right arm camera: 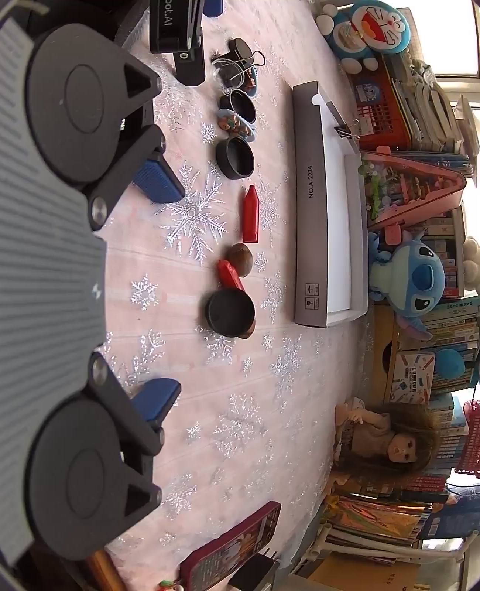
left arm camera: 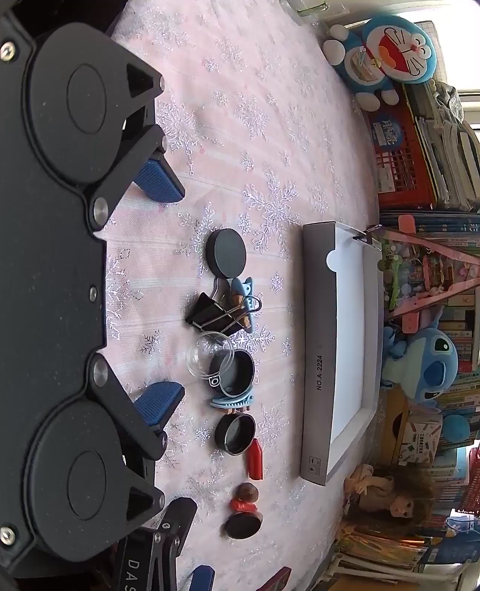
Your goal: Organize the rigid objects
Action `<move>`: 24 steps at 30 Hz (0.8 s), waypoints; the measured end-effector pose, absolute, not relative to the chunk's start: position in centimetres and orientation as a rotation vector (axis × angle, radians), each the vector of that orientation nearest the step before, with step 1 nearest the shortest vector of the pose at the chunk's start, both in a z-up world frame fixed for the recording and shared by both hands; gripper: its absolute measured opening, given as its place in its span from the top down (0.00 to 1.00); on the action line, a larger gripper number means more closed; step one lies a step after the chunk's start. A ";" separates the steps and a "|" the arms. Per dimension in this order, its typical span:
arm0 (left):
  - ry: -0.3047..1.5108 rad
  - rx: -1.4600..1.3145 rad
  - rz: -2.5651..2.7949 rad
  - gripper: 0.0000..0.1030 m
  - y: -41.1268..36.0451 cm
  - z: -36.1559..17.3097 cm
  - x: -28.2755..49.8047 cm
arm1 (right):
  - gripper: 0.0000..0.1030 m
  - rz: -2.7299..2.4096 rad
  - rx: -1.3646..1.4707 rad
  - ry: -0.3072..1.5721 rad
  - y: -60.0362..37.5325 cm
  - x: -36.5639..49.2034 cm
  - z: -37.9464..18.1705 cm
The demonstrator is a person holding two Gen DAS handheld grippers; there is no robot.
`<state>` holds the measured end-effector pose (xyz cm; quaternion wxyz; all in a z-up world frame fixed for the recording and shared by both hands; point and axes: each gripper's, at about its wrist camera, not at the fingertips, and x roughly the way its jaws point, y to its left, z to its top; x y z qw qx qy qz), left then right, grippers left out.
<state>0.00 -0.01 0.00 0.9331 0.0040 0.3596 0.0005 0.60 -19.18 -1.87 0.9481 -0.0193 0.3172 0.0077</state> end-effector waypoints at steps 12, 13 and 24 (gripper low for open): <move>0.743 0.006 0.000 0.00 0.0 0.0 0.0 | 0.00 0.015 -0.041 0.648 -19.2 0.7 -1.9; 0.743 0.007 0.000 0.00 0.0 0.0 0.0 | 0.00 0.015 -0.041 0.648 -19.1 0.7 -1.9; 0.743 0.007 0.001 0.00 0.0 0.0 0.0 | 0.00 0.016 -0.043 0.649 -19.1 0.7 -1.9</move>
